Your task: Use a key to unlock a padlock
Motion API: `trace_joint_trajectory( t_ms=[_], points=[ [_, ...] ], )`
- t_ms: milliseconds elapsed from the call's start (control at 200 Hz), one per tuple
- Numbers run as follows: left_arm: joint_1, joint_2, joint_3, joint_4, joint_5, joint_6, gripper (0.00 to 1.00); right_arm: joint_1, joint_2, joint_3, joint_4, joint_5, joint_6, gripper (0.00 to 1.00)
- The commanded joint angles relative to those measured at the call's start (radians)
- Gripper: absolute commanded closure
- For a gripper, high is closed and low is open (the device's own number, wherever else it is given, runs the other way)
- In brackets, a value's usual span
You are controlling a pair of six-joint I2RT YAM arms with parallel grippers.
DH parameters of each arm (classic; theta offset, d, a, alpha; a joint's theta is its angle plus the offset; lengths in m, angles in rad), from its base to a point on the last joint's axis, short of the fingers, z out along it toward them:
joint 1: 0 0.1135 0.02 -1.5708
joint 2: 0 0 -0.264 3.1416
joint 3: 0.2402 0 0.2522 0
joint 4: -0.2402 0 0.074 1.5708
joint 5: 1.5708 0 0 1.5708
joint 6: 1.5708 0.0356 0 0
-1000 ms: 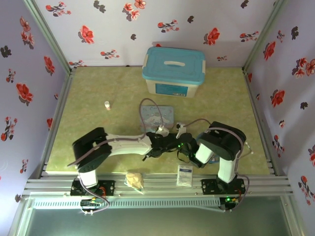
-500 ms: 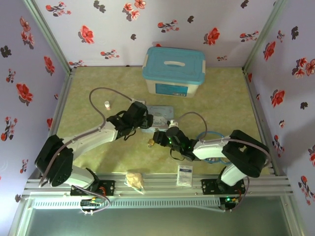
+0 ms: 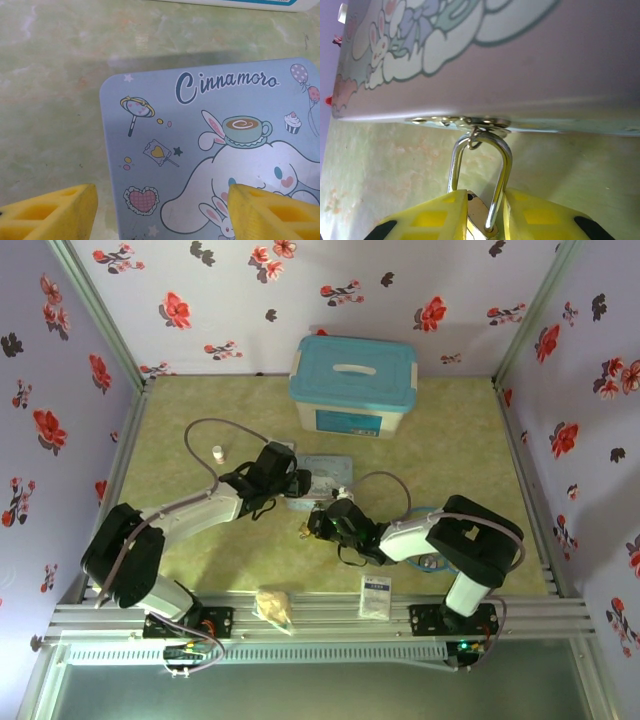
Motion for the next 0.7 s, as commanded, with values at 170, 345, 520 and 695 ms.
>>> trace_joint_trajectory(
  t_ms=[170, 345, 520, 695],
  points=[
    [0.031, 0.034, 0.006, 0.046, 0.009, 0.034, 0.31, 0.013, 0.074, 0.026, -0.133, -0.048, 0.055, 0.72],
    [0.047, 0.058, 0.022, 0.062, 0.009, 0.035, 0.31, 0.003, 0.109, -0.003, -0.031, -0.058, 0.083, 0.71],
    [0.060, 0.063, 0.040, 0.071, 0.008, 0.027, 0.30, 0.019, 0.039, -0.024, -0.085, -0.013, 0.090, 0.64],
    [0.071, 0.057, 0.064, 0.066, 0.009, 0.027, 0.30, 0.072, 0.014, 0.114, -0.424, 0.056, 0.060, 0.51]
  ],
)
